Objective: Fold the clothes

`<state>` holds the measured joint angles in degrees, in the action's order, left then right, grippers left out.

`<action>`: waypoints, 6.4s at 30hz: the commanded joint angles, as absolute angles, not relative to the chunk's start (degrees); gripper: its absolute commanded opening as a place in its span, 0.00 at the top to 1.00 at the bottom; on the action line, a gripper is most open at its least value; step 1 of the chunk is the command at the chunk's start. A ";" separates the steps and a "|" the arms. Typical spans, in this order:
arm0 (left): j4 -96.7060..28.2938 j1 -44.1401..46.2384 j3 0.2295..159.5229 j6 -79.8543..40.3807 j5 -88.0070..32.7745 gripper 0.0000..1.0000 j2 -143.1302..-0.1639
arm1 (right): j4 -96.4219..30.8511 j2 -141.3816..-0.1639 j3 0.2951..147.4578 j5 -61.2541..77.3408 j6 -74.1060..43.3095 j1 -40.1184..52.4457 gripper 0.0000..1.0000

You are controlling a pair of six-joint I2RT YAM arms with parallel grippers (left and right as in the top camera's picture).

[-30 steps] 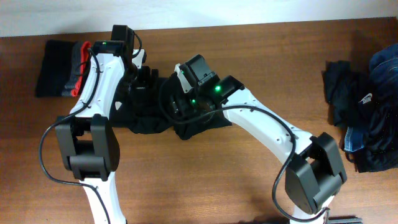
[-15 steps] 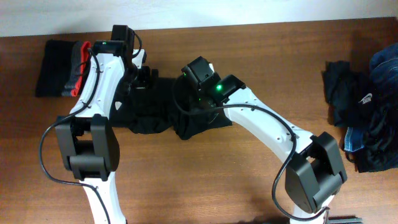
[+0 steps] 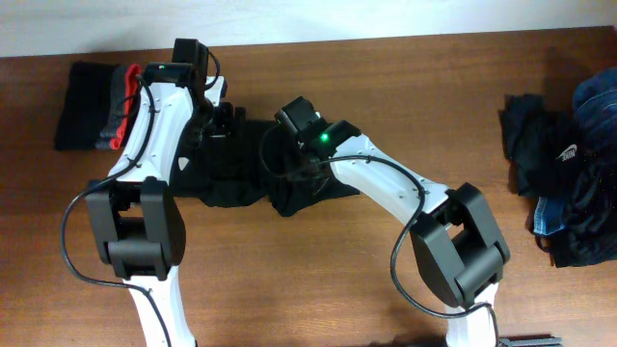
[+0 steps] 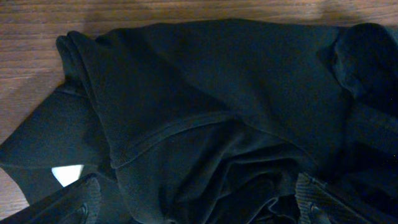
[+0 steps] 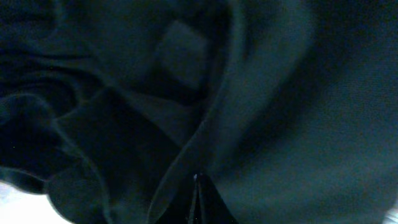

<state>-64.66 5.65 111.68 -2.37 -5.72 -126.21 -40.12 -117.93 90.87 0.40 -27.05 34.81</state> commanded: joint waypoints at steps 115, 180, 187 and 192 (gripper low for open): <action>-64.58 5.61 112.99 -1.69 -5.52 0.01 -124.27 | -42.57 -111.07 79.37 6.04 -20.71 30.79 0.96; -64.58 5.61 112.99 -1.69 -5.52 0.01 -124.27 | -30.22 -114.87 75.79 4.95 -24.51 33.43 0.96; -64.58 5.61 112.99 -1.69 -5.52 0.01 -124.27 | -29.85 -114.87 75.79 12.88 -24.56 33.43 0.96; -64.58 5.61 112.99 -1.69 -5.52 0.00 -124.27 | -29.56 -114.87 75.79 15.07 -26.33 33.47 0.96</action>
